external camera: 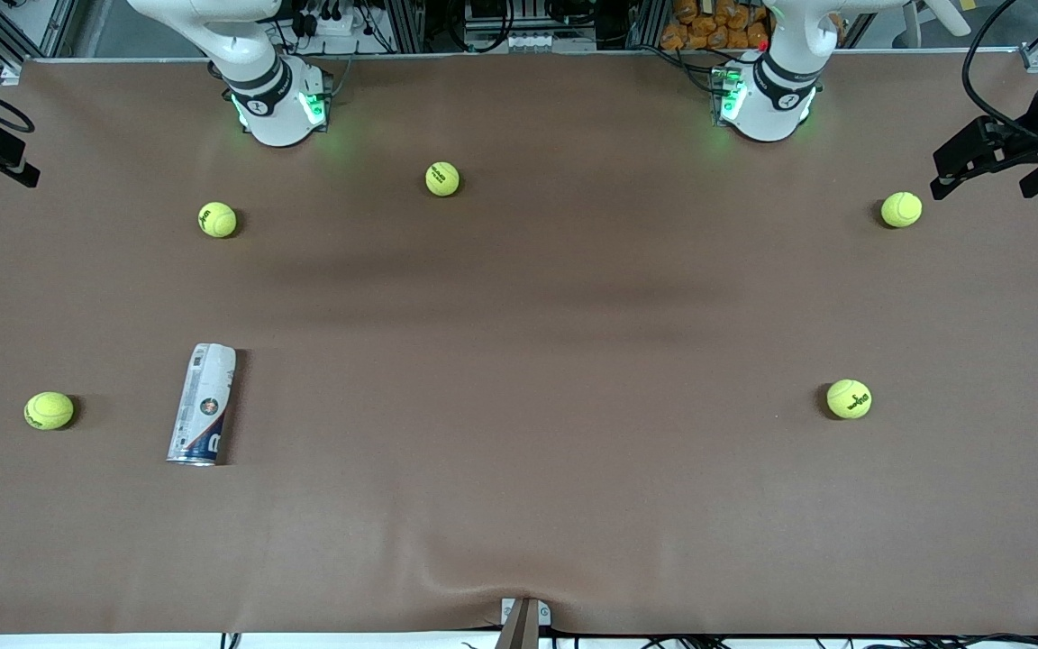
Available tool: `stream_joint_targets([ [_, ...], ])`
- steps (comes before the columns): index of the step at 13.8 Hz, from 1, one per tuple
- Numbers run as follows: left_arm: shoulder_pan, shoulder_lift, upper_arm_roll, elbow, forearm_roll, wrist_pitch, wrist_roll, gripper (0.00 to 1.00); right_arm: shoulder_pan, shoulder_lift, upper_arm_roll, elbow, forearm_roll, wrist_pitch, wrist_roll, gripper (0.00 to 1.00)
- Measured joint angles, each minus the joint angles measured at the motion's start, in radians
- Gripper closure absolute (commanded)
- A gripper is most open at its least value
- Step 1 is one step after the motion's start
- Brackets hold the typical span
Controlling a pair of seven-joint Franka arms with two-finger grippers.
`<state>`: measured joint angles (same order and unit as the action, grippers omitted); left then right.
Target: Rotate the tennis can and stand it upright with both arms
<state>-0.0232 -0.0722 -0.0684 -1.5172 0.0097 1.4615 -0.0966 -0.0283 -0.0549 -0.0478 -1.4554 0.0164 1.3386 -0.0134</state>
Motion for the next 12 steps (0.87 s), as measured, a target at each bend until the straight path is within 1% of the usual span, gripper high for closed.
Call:
stream_joint_targets([
  [8,0.002,0.000,0.002,0.001,0.000,-0.002,0.000,0.00,0.000,0.004,-0.004,-0.018,0.000,0.007,-0.001,0.00],
  [10,0.002,0.000,0.003,0.002,0.000,-0.003,0.000,0.00,0.000,0.010,-0.008,-0.081,0.000,0.075,-0.010,0.00],
  [12,0.002,0.000,0.003,0.002,0.000,-0.004,0.000,0.00,-0.001,0.027,-0.010,-0.169,0.000,0.177,-0.031,0.00],
])
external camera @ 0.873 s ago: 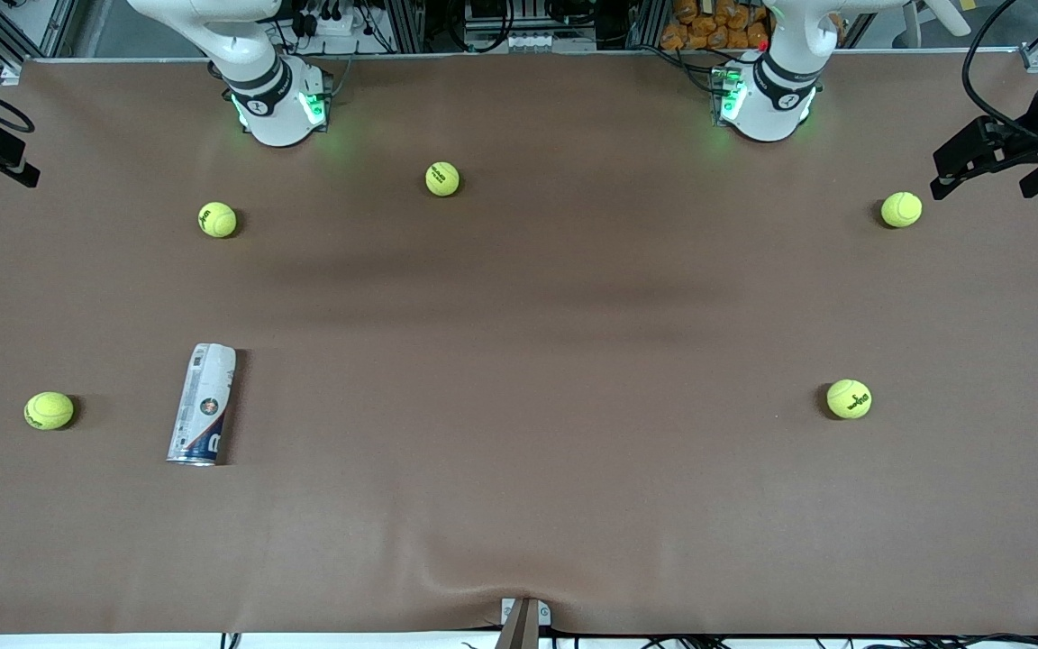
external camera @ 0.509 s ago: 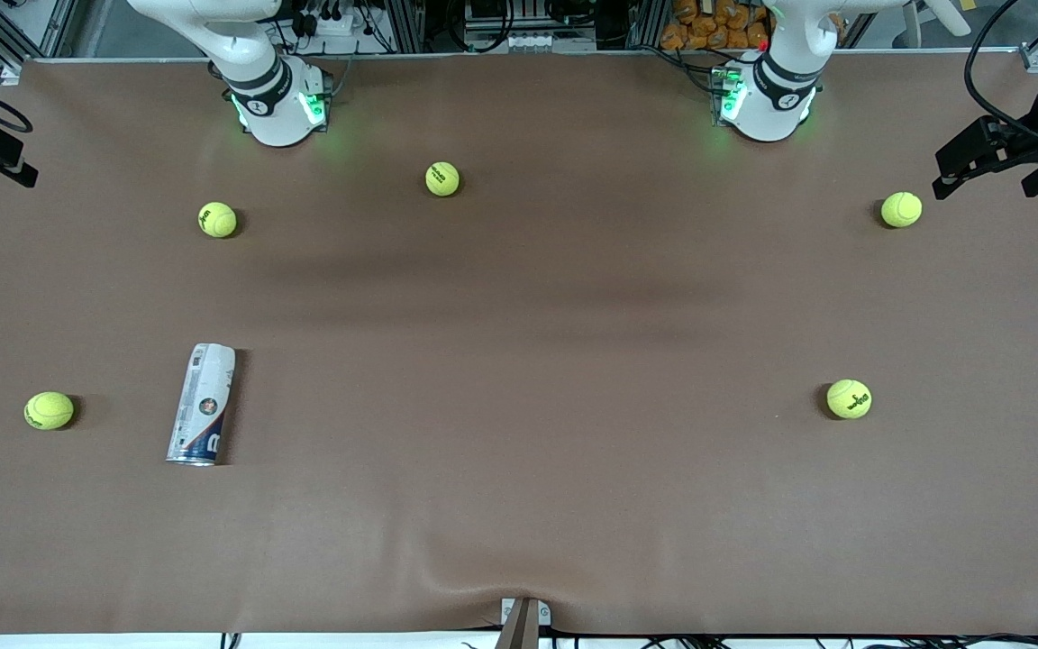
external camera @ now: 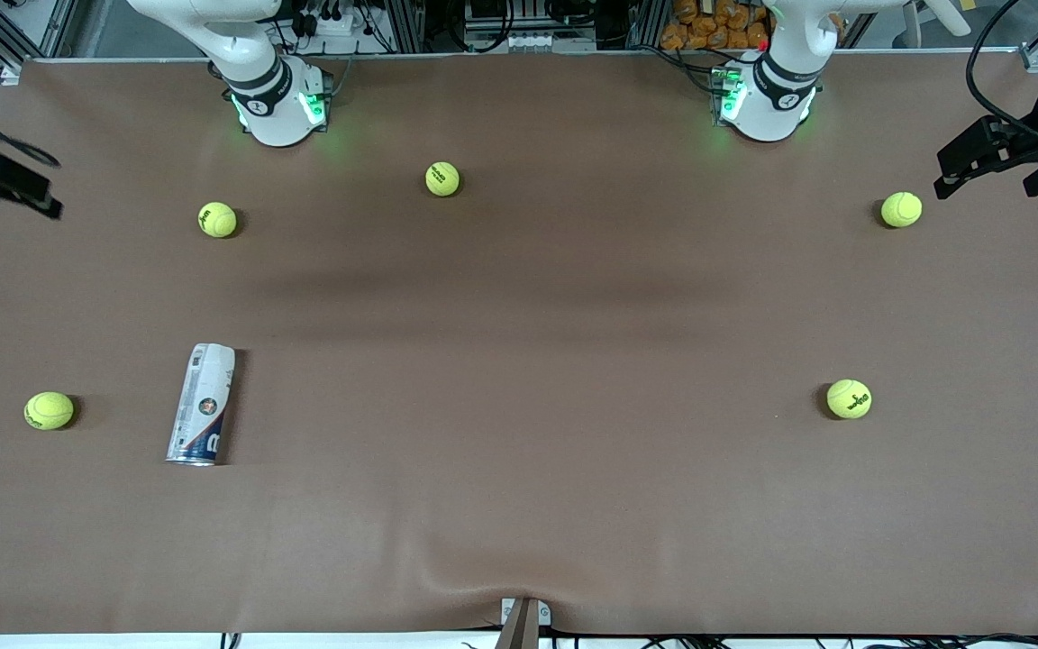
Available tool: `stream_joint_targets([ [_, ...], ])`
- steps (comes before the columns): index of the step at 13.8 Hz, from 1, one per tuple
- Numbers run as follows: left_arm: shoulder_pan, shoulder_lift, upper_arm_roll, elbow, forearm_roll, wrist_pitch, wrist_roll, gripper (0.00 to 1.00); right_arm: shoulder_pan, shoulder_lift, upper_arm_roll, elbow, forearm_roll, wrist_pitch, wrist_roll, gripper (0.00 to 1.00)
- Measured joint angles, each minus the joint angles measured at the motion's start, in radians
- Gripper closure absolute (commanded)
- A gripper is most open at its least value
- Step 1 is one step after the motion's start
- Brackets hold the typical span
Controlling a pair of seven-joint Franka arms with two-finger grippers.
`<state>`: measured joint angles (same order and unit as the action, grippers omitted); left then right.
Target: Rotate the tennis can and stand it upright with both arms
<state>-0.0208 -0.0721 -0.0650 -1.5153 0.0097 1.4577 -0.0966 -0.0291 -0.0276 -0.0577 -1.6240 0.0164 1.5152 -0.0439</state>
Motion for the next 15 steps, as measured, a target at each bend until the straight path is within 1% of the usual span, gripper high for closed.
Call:
stream_joint_targets([
  [2,0.000,0.000,0.000,0.000,0.000,-0.008,0.000,0.00,-0.007,0.053,-0.003,-0.065,0.000,0.091,-0.033,0.00],
  [4,0.000,0.000,0.000,0.001,0.000,-0.012,0.000,0.00,-0.011,0.144,-0.007,-0.084,0.000,0.167,-0.067,0.00],
  [10,-0.001,0.002,-0.001,0.002,0.000,-0.014,0.000,0.00,-0.009,0.437,-0.002,-0.067,0.001,0.446,-0.166,0.00],
  [12,-0.001,0.002,-0.001,0.003,0.000,-0.015,0.000,0.00,-0.009,0.514,-0.002,-0.059,0.001,0.525,-0.193,0.00],
  [15,-0.001,0.002,-0.001,0.003,0.000,-0.015,0.001,0.00,-0.009,0.601,-0.001,-0.047,0.008,0.606,-0.209,0.00],
])
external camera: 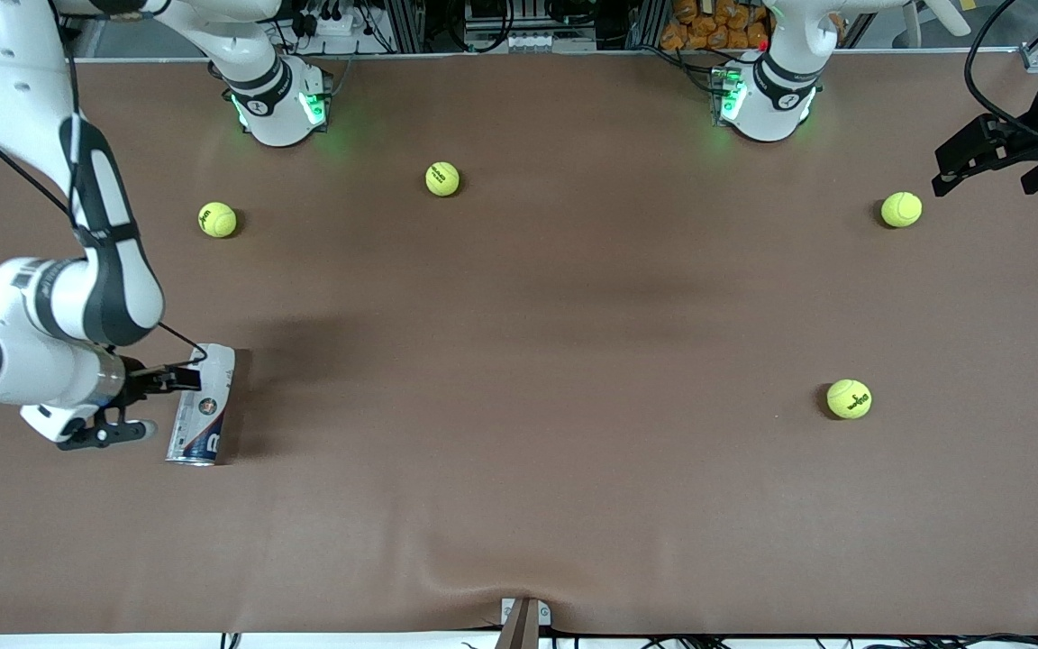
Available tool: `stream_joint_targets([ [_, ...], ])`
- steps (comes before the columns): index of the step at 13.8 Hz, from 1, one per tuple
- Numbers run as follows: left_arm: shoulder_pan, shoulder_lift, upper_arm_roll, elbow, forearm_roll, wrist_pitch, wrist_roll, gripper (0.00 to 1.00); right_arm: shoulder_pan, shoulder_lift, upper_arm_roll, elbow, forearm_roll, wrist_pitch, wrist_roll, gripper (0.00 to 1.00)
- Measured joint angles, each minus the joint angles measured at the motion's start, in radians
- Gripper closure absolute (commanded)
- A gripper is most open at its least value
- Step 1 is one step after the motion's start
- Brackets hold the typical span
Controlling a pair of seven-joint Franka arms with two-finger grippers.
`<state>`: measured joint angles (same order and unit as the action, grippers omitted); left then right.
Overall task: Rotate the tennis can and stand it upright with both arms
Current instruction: 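Reach the right gripper to the lying tennis can and grasp it, then lift the can with the right gripper and carry it toward table center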
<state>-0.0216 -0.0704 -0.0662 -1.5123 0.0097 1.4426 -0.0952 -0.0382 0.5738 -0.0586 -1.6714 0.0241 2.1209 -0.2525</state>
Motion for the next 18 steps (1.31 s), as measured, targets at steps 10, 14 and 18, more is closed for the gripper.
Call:
stream_joint_targets([
  [10,0.002,0.002,0.002,0.000,0.000,0.000,0.001,0.00,0.003,0.120,0.001,0.012,0.015,0.114,-0.046,0.00],
  [14,0.002,0.008,0.002,0.000,0.000,0.000,0.002,0.00,0.004,0.129,0.002,0.012,0.015,0.113,-0.117,0.45],
  [18,0.003,0.009,0.003,0.000,0.000,0.000,0.002,0.00,0.022,0.127,0.012,0.048,0.015,0.112,-0.292,0.44],
])
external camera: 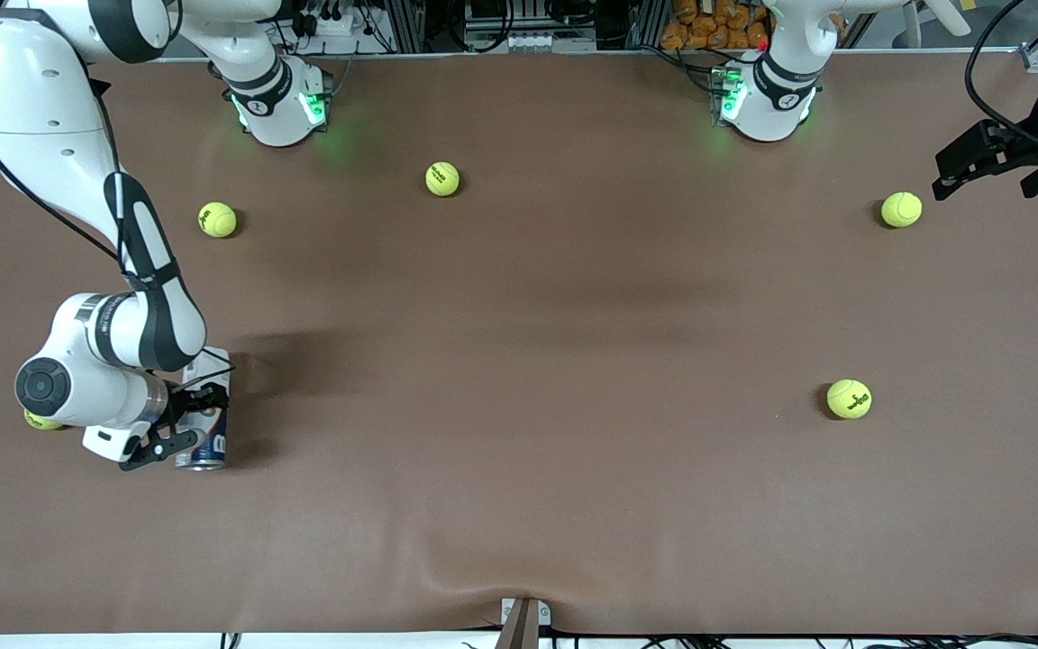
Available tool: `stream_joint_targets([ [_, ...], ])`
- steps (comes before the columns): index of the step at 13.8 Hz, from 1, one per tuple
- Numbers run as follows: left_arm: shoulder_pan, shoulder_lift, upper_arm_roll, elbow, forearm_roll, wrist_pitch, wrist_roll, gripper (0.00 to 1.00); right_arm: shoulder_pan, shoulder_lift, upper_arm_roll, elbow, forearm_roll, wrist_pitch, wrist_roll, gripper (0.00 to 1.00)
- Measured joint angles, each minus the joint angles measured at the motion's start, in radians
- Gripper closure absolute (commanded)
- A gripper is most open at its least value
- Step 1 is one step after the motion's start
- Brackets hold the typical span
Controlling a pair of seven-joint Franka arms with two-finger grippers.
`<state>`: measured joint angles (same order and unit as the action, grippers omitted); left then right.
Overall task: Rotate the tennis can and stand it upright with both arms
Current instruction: 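Lift the can with the right gripper and carry it toward table center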
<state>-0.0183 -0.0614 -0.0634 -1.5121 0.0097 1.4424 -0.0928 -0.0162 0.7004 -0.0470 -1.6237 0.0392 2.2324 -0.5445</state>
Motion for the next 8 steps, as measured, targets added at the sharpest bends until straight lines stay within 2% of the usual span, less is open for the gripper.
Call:
stream_joint_targets([
  [4,0.002,0.000,0.001,0.000,0.000,0.000,0.001,0.00,0.117,-0.004,0.032,0.090,0.003,-0.002,-0.194,0.44],
  [8,0.002,0.000,0.001,0.000,0.000,0.000,0.001,0.00,0.245,-0.005,0.148,0.143,0.004,-0.002,-0.252,0.44],
])
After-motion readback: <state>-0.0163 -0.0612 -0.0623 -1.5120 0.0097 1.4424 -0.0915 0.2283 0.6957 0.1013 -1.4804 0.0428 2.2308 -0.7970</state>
